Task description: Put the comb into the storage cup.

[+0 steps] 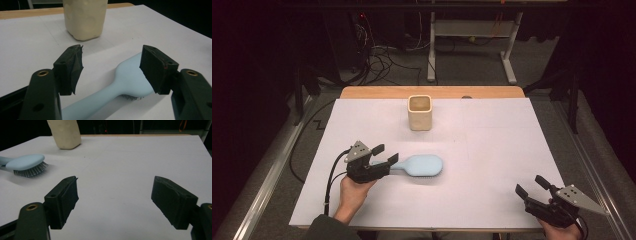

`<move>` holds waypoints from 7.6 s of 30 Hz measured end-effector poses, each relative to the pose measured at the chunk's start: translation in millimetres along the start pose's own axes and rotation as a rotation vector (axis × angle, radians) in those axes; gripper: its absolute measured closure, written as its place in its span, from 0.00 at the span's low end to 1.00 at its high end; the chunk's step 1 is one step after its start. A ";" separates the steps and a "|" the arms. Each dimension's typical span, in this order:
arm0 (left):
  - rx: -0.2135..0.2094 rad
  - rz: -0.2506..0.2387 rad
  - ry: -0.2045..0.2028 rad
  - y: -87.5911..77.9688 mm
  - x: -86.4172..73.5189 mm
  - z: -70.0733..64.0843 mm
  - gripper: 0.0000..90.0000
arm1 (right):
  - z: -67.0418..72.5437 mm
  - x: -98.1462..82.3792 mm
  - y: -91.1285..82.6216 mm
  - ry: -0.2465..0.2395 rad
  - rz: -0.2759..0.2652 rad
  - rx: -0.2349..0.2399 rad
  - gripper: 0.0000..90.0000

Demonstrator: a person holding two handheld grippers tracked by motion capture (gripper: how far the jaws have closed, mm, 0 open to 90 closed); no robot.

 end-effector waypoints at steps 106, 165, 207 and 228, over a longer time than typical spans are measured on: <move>0.026 0.753 0.092 34.7 -23.2 0.5 0.98 | 0.3 -0.8 -0.6 -0.009 0.008 -0.004 0.26; -0.069 0.670 0.038 20.0 -48.9 -20.6 0.94 | 1.7 -0.5 -1.1 -0.011 0.003 -0.001 0.26; -0.027 0.644 0.018 37.4 -31.8 -39.0 0.48 | 1.8 -0.5 -1.0 -0.011 0.004 0.001 0.26; 0.034 0.721 0.072 53.0 -40.5 -42.0 0.61 | 2.1 -0.7 -0.9 -0.014 0.004 0.004 0.26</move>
Point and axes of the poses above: each handheld gripper's, and its own axes: y roughly forward along the jaws, x roughly out of its top, z roughly to its left, the point moved 8 cm from there along y, roughly forward along the jaws, and after that the axes turned 12 degrees about z, right-handed, at the moved point
